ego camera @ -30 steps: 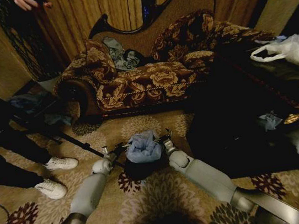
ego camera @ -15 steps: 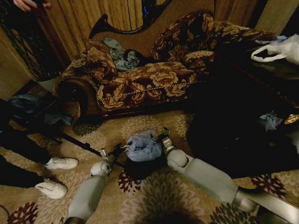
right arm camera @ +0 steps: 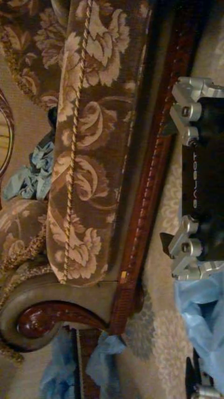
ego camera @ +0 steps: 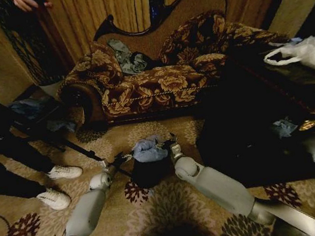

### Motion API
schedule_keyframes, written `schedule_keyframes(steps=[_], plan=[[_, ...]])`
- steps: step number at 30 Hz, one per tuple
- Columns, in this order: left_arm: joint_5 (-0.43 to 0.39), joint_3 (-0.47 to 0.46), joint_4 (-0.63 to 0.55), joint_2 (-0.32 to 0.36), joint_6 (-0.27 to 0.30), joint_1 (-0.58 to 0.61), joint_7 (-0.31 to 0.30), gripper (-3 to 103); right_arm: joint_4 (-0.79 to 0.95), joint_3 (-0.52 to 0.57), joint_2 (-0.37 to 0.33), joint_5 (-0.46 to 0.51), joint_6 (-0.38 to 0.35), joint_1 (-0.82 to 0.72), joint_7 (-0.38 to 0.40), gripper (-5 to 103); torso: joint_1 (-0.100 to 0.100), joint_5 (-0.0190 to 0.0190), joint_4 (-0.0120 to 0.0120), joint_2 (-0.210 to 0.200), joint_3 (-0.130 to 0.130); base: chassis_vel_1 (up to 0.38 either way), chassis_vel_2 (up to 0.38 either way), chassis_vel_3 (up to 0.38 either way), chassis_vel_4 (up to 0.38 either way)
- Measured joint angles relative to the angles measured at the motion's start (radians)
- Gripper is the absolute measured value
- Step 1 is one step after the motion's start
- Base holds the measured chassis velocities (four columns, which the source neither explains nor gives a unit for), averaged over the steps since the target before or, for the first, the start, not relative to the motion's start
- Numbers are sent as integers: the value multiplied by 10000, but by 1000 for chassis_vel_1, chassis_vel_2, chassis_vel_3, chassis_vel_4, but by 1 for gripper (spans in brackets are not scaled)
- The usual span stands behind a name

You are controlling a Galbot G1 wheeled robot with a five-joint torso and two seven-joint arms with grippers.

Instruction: Place a garbage bag over the trash bin.

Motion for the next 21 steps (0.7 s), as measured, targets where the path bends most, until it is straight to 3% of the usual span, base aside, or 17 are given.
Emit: schedule_keyframes(steps=[10, 12, 15, 16, 21], plan=[[117, -392, -760, 40, 86, 421, -11, 100, 791, 574, -289, 1010, -309, -270, 539, 100, 0, -1, -2, -1, 0, 0, 0, 0, 0], [-27, -778, -1546, 172, 320, 818, -90, 100, 1517, 888, -471, 2242, -565, -455, 1207, 100, 0, 1, -1, 0, -1, 0, 0, 0, 0], [-89, -1091, -2089, 213, 502, 1105, -159, 100, 1936, 1114, -549, 3037, -664, -683, 1675, 100, 0, 0, 0, 0, 0, 0, 0, 0, 0], [-141, -1313, -2549, 264, 594, 1337, -219, 100, 2214, 1351, -554, 3805, -749, -959, 2162, 100, -1, 1, 1, 0, -1, 0, 0, 0, 0], [-115, -1556, -3103, 302, 663, 1588, -382, 100, 2599, 1826, -465, 5292, -864, -1641, 3225, 100, 0, -1, 0, 0, 0, 0, 0, 0, 0]])
